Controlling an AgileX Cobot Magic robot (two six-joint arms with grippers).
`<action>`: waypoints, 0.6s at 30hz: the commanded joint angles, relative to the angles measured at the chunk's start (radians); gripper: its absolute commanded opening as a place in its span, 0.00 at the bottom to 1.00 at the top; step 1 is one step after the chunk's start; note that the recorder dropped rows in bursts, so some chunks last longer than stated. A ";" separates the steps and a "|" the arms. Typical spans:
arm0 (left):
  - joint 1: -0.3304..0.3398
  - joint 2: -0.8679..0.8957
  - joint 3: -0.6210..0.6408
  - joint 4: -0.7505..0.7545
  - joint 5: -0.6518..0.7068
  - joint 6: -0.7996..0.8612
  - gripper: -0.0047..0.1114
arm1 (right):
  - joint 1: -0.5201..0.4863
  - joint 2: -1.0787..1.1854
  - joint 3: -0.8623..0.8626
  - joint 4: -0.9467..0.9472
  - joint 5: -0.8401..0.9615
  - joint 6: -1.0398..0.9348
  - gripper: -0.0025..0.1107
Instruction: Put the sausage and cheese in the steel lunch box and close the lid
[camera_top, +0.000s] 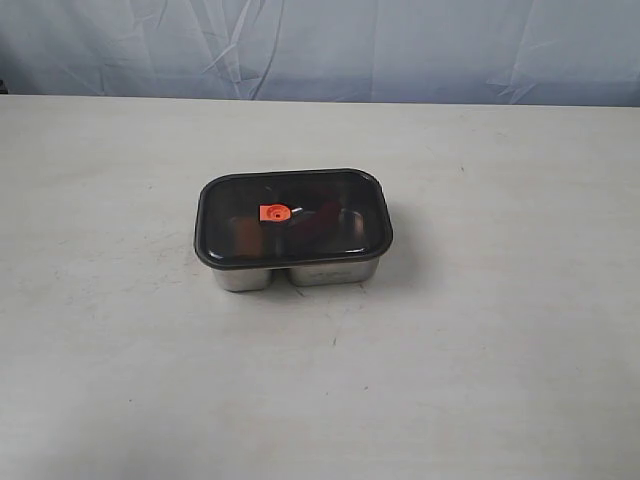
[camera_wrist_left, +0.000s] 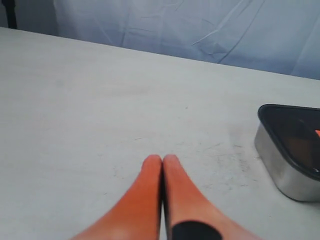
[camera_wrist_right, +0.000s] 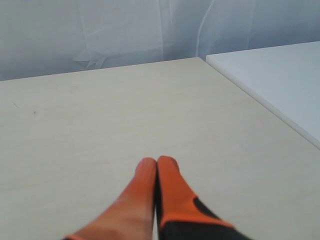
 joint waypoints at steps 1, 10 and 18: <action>0.039 -0.049 0.028 -0.015 0.002 0.004 0.04 | -0.005 -0.003 0.005 0.000 -0.010 0.001 0.02; 0.049 -0.190 0.028 -0.005 0.044 0.075 0.04 | -0.005 -0.003 0.005 0.000 -0.010 0.001 0.02; 0.080 -0.190 0.028 -0.005 0.036 0.102 0.04 | -0.005 -0.003 0.005 0.000 -0.016 0.001 0.02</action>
